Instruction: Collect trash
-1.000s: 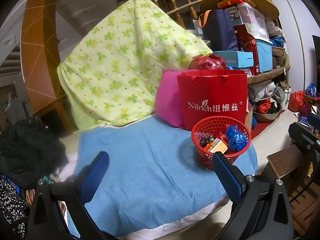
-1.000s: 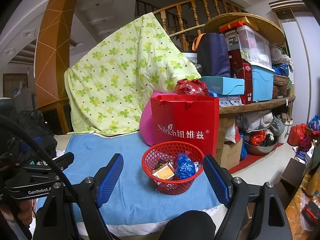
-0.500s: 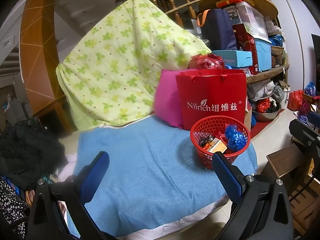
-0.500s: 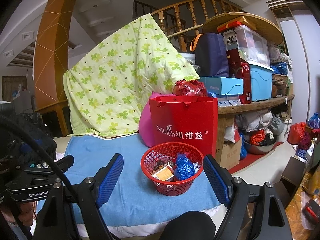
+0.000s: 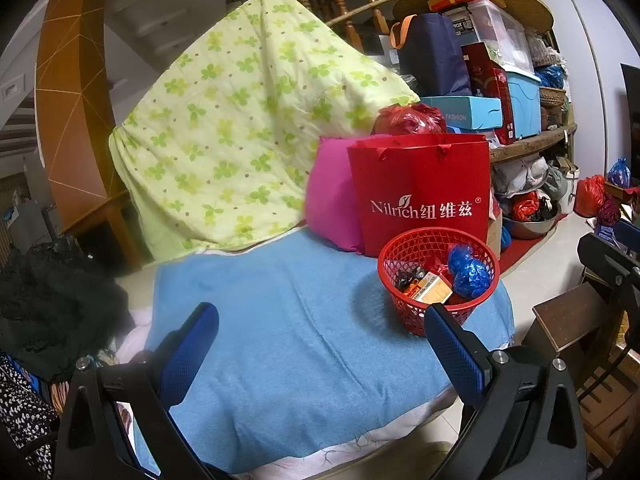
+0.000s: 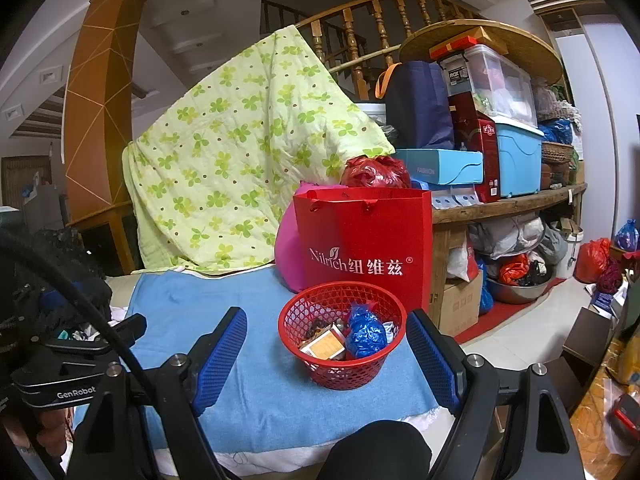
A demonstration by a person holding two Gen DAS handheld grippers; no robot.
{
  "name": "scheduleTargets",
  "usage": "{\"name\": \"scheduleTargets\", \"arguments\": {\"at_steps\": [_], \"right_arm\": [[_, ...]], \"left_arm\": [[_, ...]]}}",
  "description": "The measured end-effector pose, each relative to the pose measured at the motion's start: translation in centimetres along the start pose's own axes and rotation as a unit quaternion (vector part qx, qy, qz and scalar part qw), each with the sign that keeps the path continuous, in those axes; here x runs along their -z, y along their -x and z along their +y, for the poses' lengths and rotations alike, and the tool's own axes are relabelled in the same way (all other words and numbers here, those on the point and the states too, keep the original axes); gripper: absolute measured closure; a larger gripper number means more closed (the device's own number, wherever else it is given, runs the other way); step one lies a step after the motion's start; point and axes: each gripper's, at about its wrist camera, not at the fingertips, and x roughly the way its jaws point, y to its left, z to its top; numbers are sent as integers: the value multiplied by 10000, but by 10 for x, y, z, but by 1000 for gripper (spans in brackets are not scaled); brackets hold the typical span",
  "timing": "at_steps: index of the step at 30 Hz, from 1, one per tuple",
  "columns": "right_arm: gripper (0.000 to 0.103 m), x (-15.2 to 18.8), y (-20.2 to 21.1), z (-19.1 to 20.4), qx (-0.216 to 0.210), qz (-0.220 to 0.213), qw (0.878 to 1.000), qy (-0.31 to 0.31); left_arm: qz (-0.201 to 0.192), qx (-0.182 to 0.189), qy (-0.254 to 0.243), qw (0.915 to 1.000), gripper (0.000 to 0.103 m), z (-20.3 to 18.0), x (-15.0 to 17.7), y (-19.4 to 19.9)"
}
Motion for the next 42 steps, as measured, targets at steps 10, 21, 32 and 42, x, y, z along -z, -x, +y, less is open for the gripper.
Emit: {"name": "scheduleTargets", "arguments": {"at_steps": [10,21,32,42], "right_arm": [[19,0,-1,-1,18,16,10000,-2],[19,-1,-4,-4,19,28,10000,-1],[19,-1,-3,-3,13,33,10000,-3],[19,-1,-3,-1,11,26,10000,27]], "left_arm": [[13,6,8,10000,1,1,2,-1],[47,88,46,9999,1,6,5,-3],[145,42,167,9997,1,13,6,-6],[147,32,189,9997,1,16,7,-6]]}}
